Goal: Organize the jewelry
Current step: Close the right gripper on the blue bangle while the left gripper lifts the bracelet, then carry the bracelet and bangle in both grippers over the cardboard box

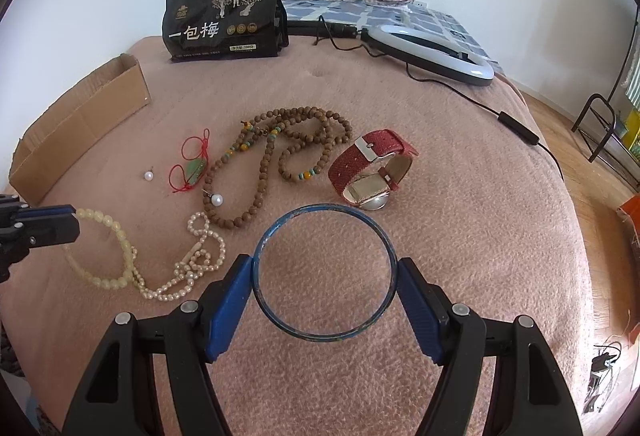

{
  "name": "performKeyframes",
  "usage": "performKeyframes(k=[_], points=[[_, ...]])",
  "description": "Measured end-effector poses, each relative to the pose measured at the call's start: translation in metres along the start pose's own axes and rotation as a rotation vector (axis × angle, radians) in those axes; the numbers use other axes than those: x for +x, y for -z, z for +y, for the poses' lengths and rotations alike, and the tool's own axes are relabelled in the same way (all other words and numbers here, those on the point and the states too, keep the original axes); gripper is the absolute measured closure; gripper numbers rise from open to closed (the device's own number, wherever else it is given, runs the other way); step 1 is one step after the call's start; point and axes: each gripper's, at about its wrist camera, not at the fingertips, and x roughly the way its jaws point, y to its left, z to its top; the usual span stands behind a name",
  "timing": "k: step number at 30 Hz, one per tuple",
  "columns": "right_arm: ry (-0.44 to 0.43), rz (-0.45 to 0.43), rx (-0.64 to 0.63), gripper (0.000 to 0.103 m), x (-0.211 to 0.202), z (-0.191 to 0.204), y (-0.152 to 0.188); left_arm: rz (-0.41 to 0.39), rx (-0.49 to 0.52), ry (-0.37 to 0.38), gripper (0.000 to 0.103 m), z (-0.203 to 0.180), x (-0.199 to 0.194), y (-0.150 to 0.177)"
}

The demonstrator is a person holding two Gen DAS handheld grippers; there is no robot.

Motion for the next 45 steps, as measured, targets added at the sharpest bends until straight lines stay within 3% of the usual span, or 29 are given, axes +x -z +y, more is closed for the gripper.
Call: performKeyframes(k=[13, 26, 36, 45], points=[[0.008, -0.057, -0.019, 0.029, -0.035, 0.018, -0.009, -0.082, 0.016, 0.015, 0.098, -0.002, -0.037, -0.007], [-0.006, -0.133, -0.006, 0.029, -0.062, 0.045, -0.036, -0.168, -0.030, -0.001, 0.098, 0.026, -0.079, -0.022], [-0.068, -0.180, -0.011, 0.029, -0.069, 0.081, -0.064, -0.245, -0.094, -0.051, 0.098, 0.069, -0.114, -0.035], [-0.145, -0.206, -0.047, 0.029, -0.058, 0.133, -0.100, -0.283, -0.157, -0.148, 0.098, 0.125, -0.136, -0.037]])
